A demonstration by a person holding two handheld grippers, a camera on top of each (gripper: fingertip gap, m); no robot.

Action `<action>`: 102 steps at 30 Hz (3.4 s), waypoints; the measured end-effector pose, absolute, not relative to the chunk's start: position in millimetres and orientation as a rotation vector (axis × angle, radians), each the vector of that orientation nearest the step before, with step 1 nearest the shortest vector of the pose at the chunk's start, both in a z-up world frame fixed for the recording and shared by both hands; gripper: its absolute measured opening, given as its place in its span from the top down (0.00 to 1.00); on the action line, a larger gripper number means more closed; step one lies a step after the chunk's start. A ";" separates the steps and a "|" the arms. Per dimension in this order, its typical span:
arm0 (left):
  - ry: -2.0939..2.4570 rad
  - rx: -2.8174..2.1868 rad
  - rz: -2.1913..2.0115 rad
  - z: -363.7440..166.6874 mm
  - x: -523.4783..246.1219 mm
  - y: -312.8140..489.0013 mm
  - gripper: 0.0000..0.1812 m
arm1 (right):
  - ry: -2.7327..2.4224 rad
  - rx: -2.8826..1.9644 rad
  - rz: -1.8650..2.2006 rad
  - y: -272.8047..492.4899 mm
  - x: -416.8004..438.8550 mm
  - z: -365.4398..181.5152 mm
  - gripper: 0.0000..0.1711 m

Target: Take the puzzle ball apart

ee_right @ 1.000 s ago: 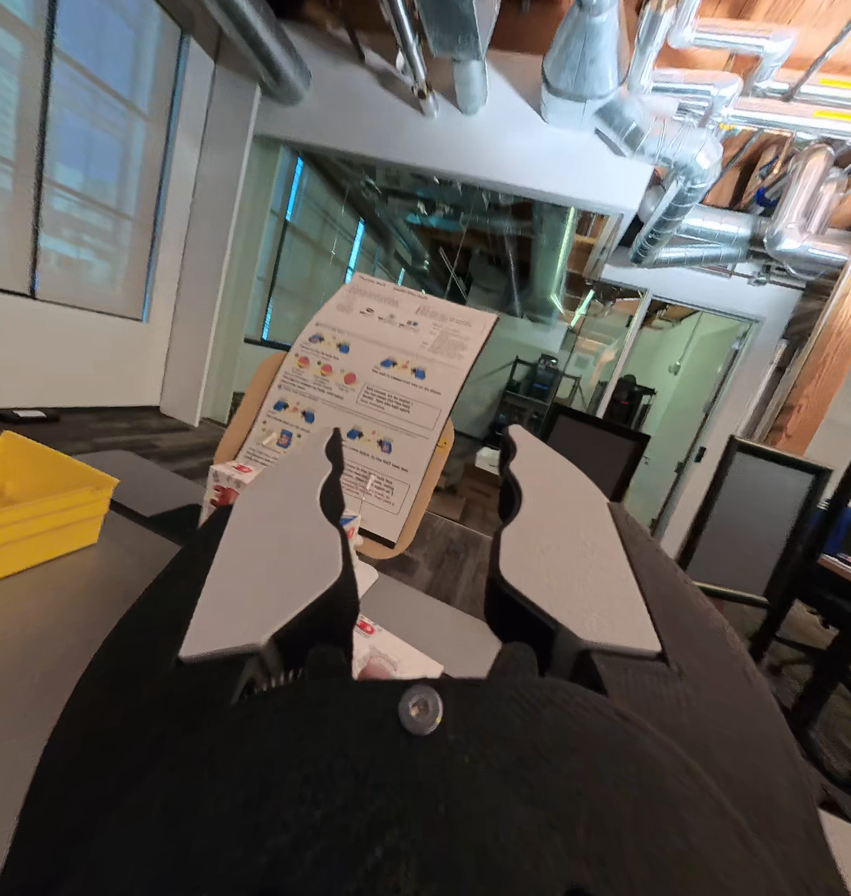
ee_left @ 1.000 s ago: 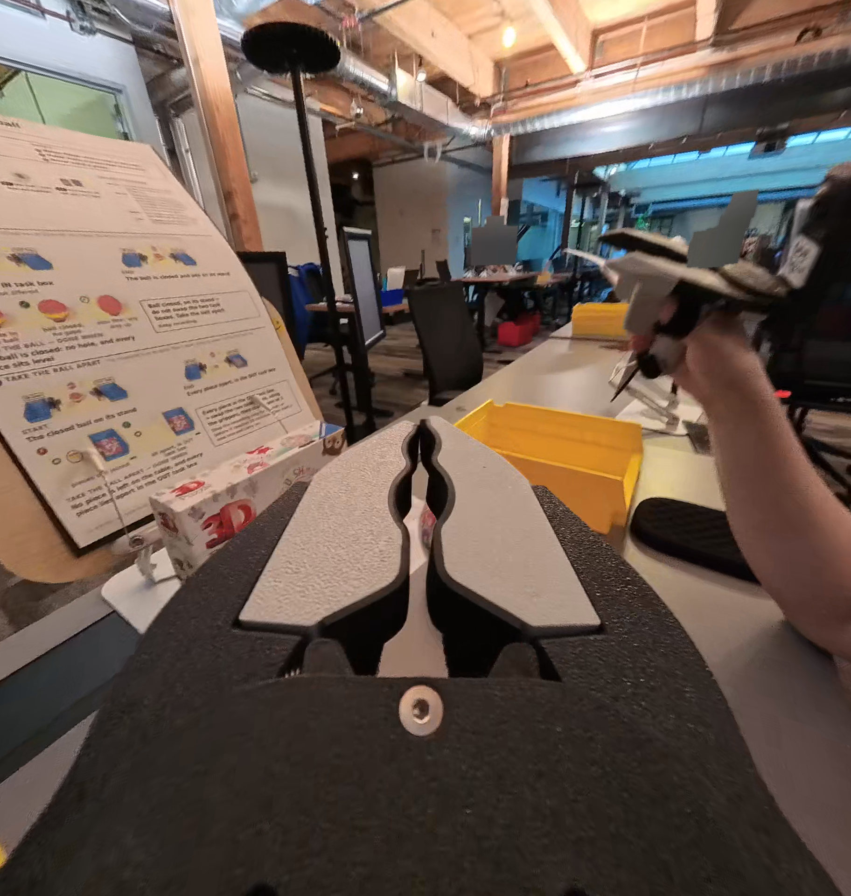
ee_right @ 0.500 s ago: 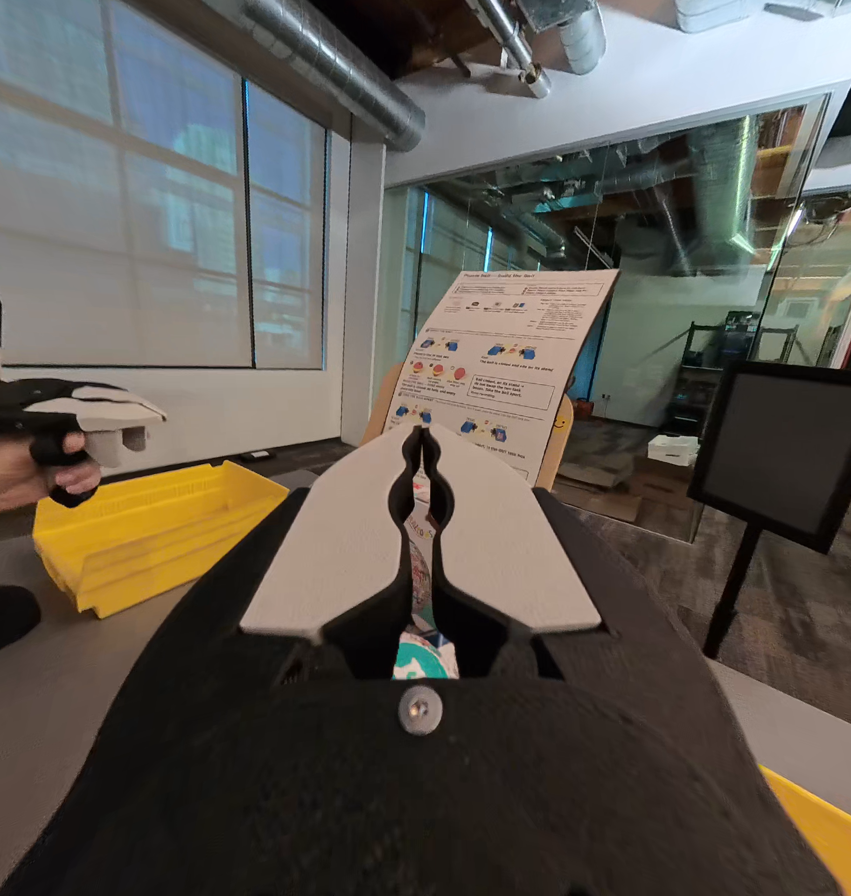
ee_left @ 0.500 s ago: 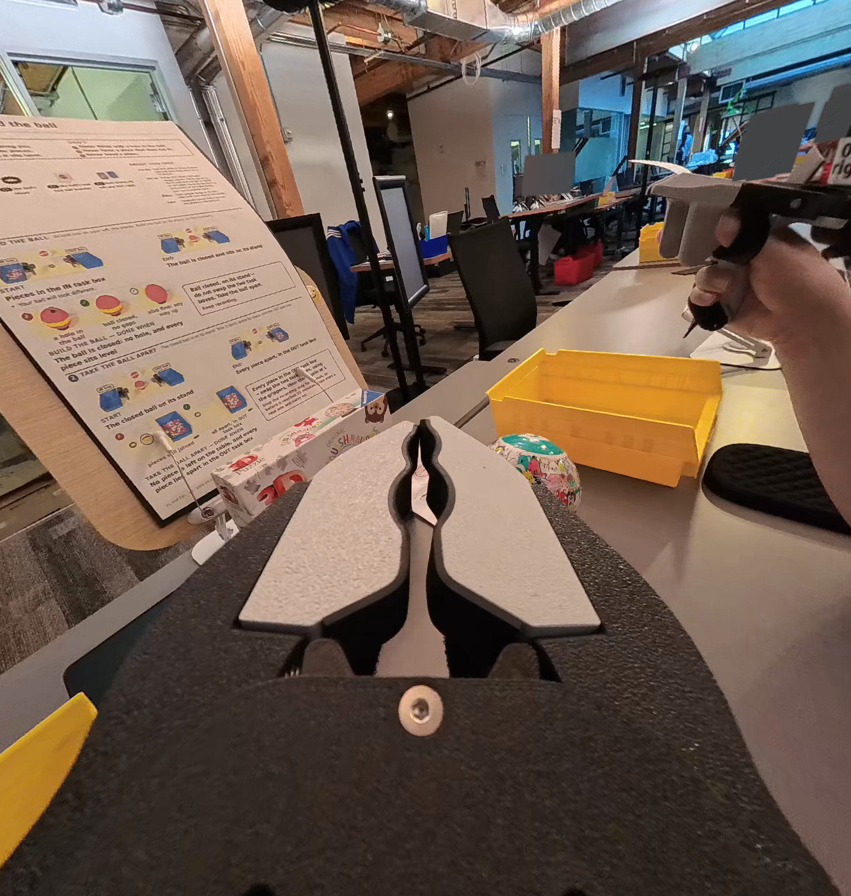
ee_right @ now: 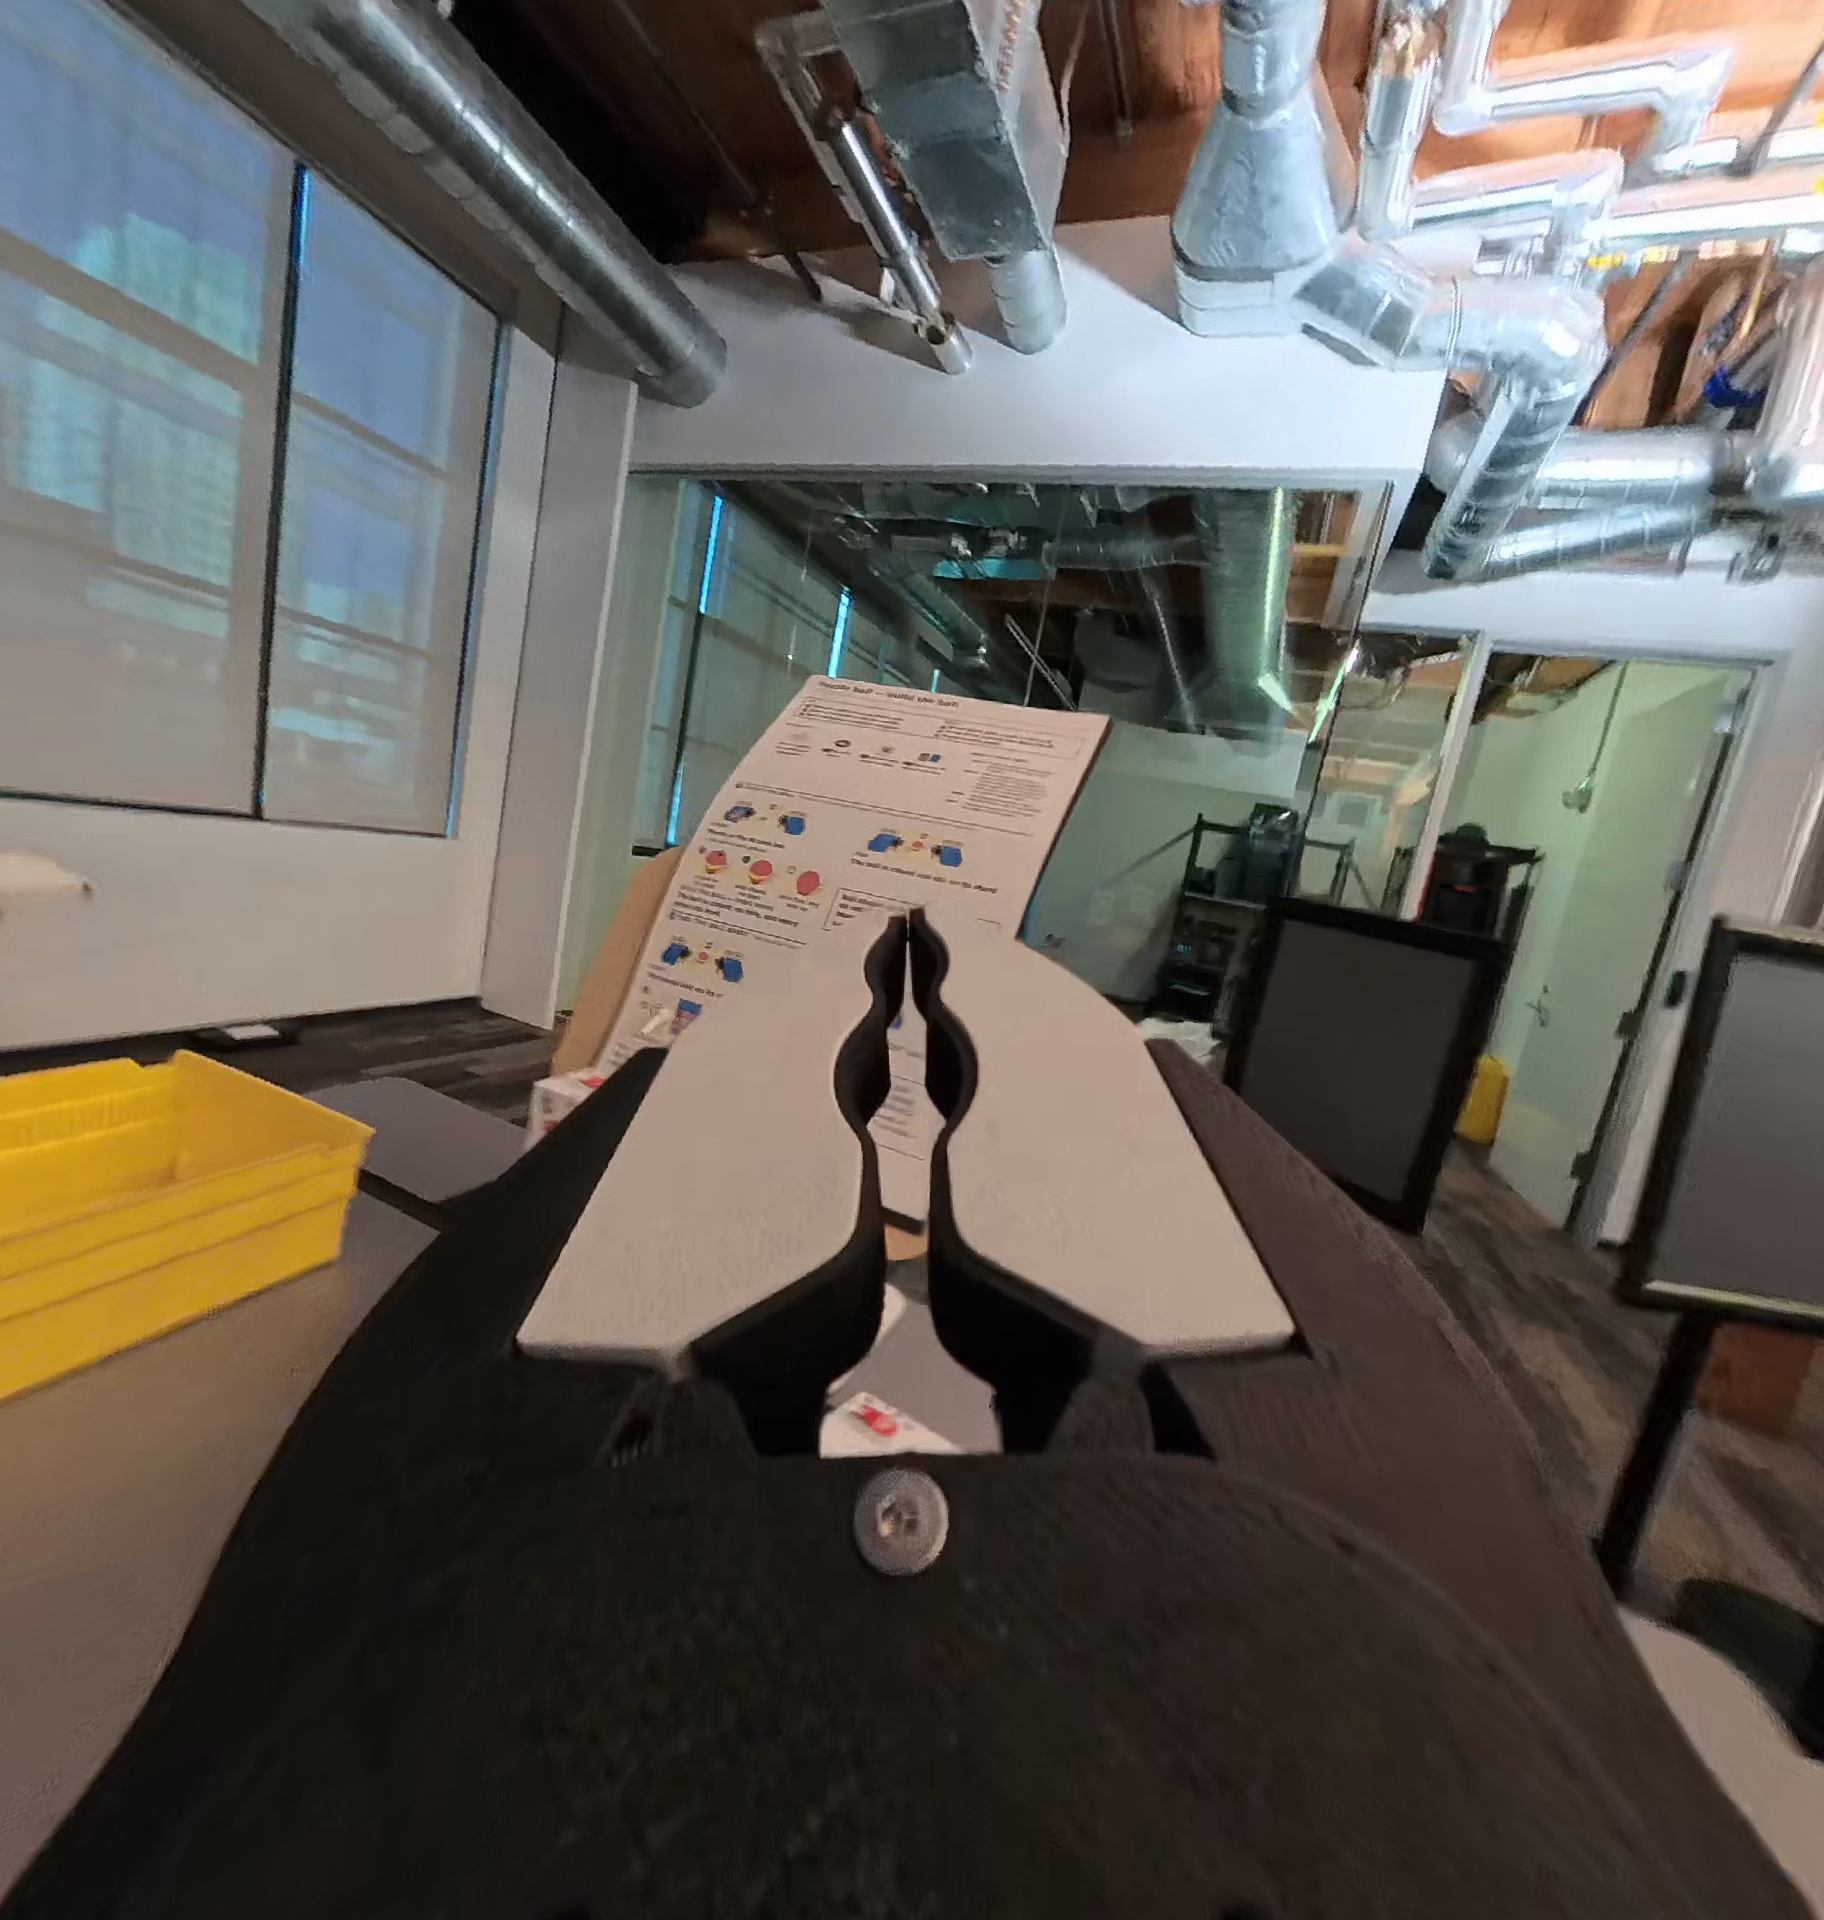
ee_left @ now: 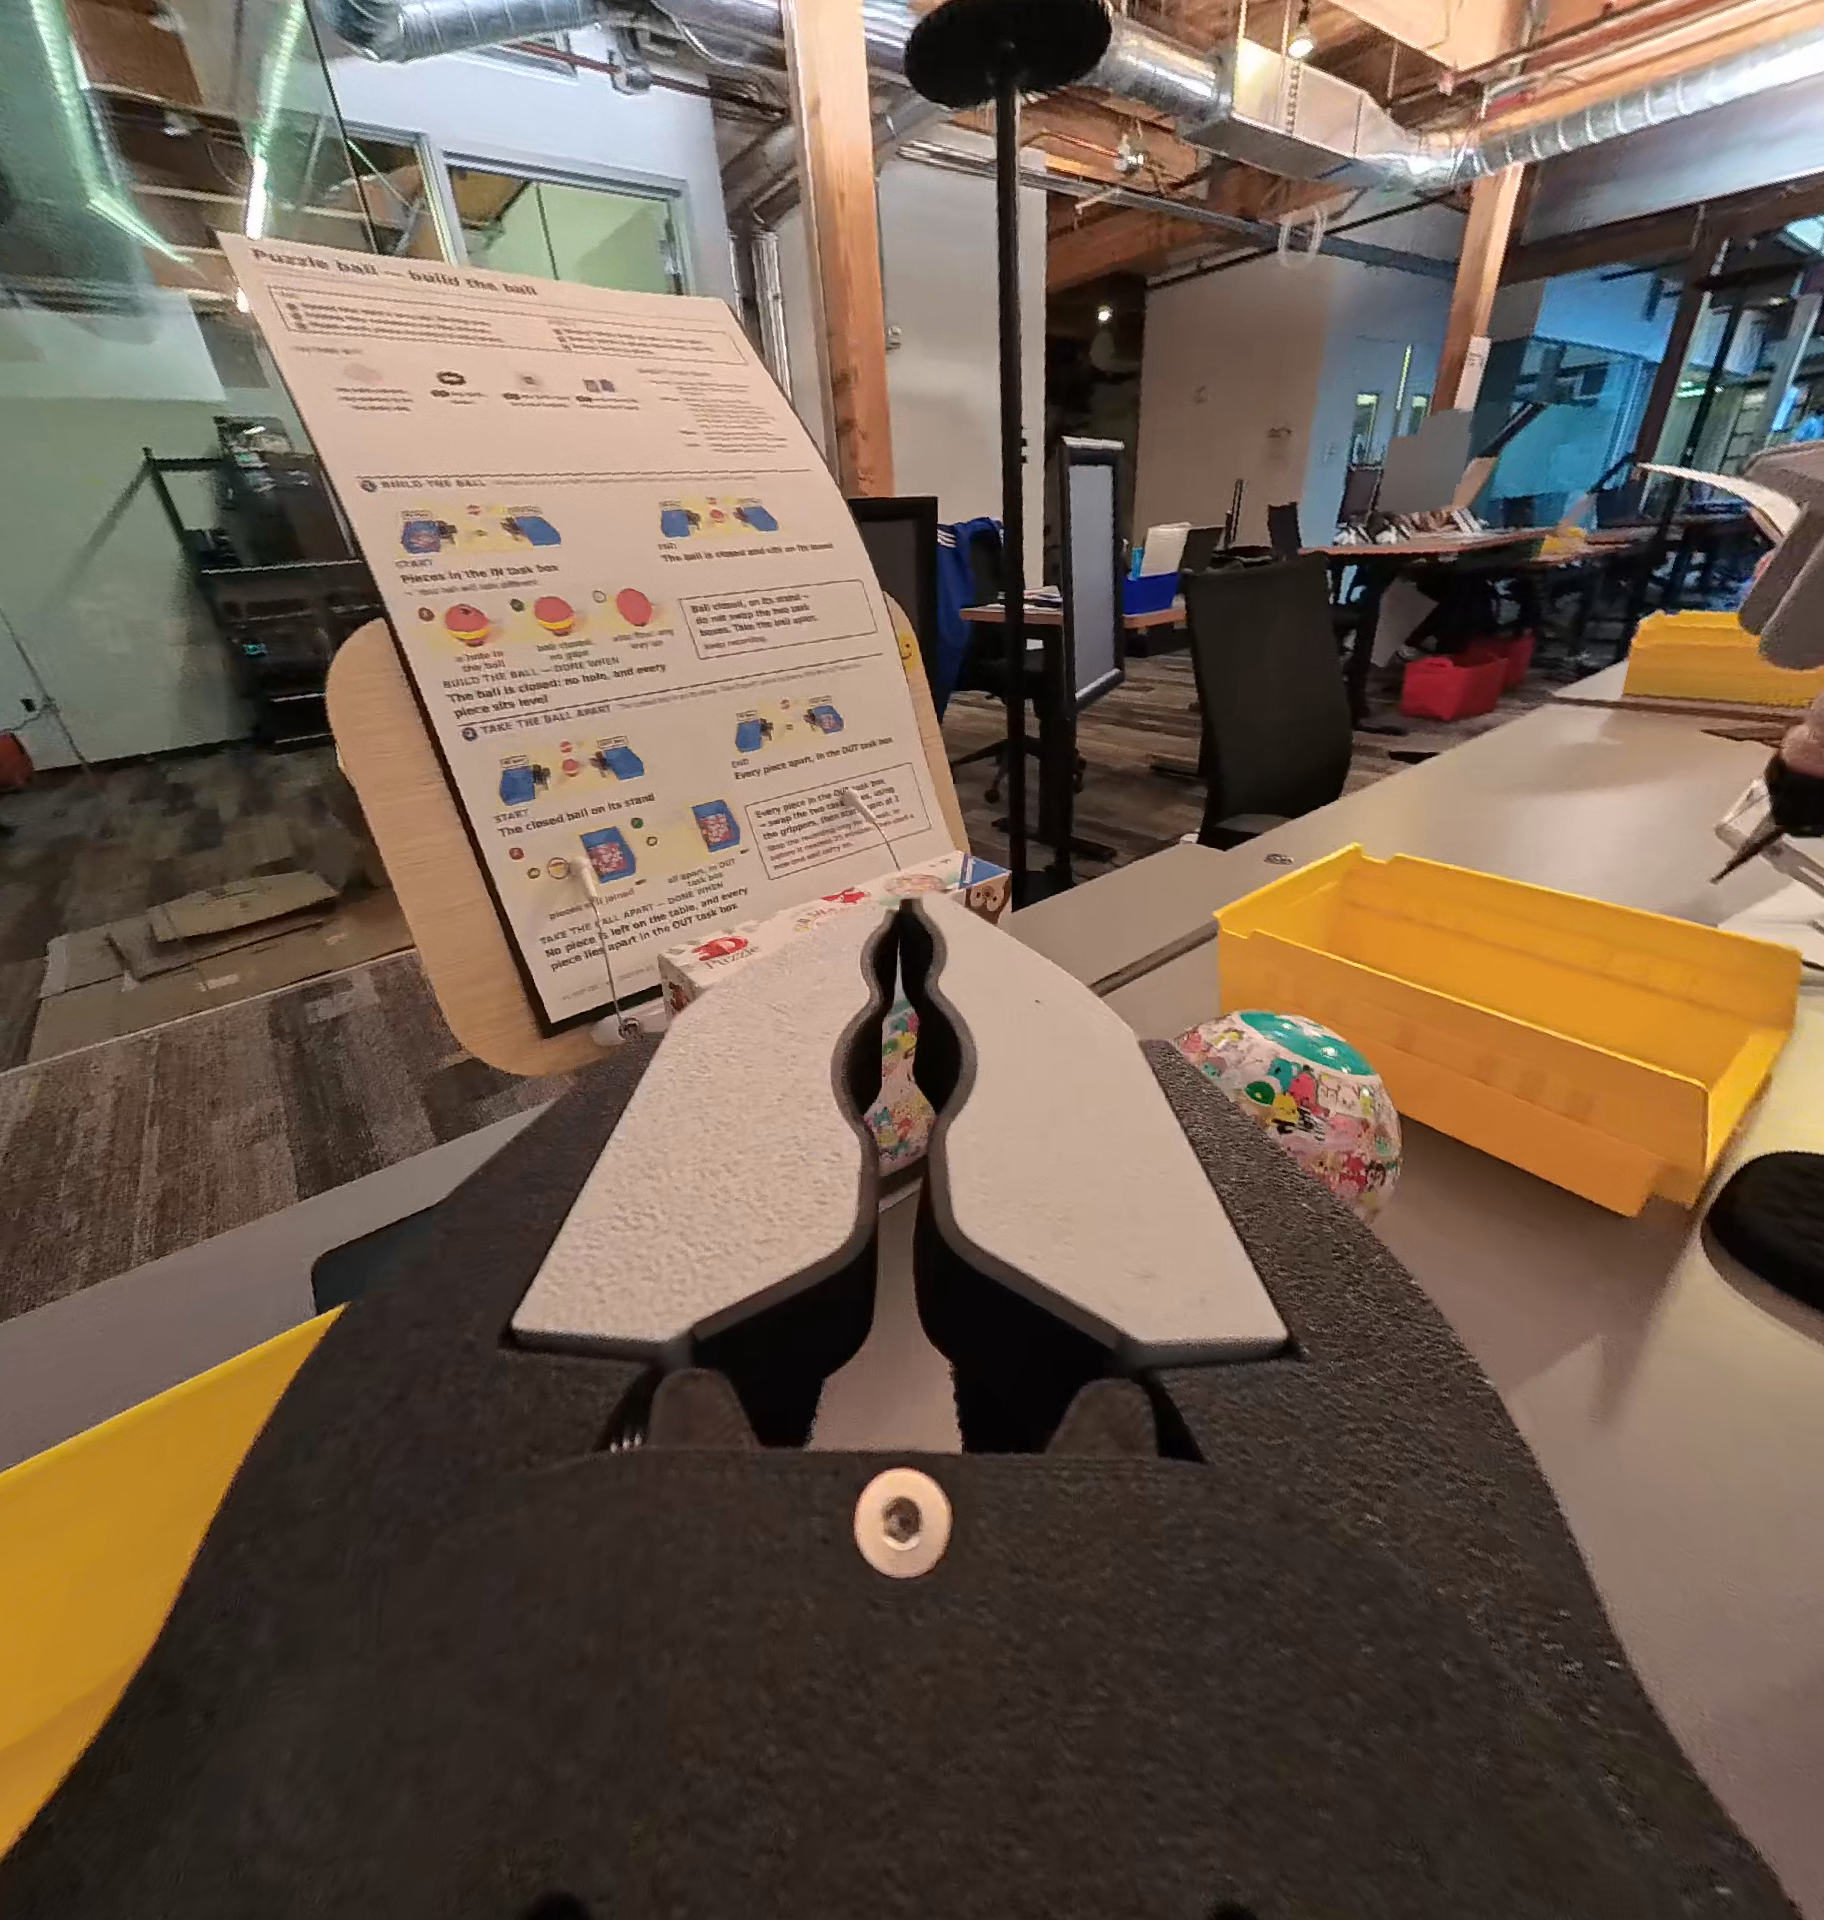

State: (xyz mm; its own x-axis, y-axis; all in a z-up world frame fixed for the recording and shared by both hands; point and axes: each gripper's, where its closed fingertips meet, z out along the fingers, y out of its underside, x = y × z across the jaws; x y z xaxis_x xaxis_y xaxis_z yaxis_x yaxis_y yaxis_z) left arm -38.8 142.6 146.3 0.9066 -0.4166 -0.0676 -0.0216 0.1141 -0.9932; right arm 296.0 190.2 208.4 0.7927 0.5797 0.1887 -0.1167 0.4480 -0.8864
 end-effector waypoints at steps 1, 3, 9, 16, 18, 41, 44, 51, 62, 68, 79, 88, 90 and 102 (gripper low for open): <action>0.367 -1.424 -0.302 148.4 -39.4 141.9 1.00 | -0.526 -1.018 0.391 191.3 296.1 206.8 0.99; 0.375 -1.377 -0.283 154.7 -40.0 138.8 1.00 | -0.570 -1.018 0.371 190.7 290.2 202.0 0.99; 0.437 -1.306 -0.195 164.9 -34.5 128.2 1.00 | -0.668 -1.004 0.903 175.5 268.0 195.3 1.00; 0.594 -1.332 -0.218 157.0 -9.2 120.7 0.99 | -0.828 -1.215 0.296 200.8 283.0 160.1 0.99; 0.659 -1.379 -0.178 148.6 -3.6 118.4 0.98 | -0.924 -1.238 0.237 196.0 281.4 150.5 0.99; 0.781 -1.571 -0.479 77.1 60.5 161.4 0.84 | -1.117 -1.329 0.314 213.3 271.6 104.7 0.80; 0.735 -1.571 -0.628 68.0 63.9 170.4 0.79 | -1.063 -1.277 0.459 209.1 264.2 112.4 0.70; 0.792 -1.505 -0.757 37.2 86.8 182.8 0.60 | -0.897 -1.310 0.616 194.5 251.0 71.9 0.48; 0.960 -1.592 -0.790 -44.9 128.9 204.3 0.43 | -0.828 -1.574 0.516 191.2 234.4 -54.3 0.35; 1.025 -1.640 -0.865 -65.2 146.4 219.7 0.40 | -0.786 -1.684 0.557 206.8 234.7 -84.9 0.28; 1.100 -1.638 -0.925 -72.1 165.8 231.4 0.39 | -0.841 -1.804 0.582 224.5 222.8 -110.5 0.28; 1.147 -1.661 -0.866 -86.0 170.5 236.6 0.40 | -0.859 -1.867 0.606 232.2 218.0 -118.0 0.29; 1.155 -1.658 -0.862 -87.4 171.3 237.0 0.42 | -0.872 -1.876 0.605 233.2 216.7 -119.7 0.29; 1.149 -1.674 -0.818 -91.1 170.6 243.5 0.46 | -0.911 -1.925 0.539 241.3 215.5 -128.6 0.31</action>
State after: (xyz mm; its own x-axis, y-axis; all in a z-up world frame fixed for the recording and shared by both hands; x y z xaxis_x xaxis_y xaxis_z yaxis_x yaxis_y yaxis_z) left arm 170.6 243.5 -91.1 0.3445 -0.9385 0.0236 -0.3291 -0.1443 -0.9332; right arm 215.5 241.3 -128.6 0.6318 0.7751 -0.0047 0.3773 -0.3128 -0.8717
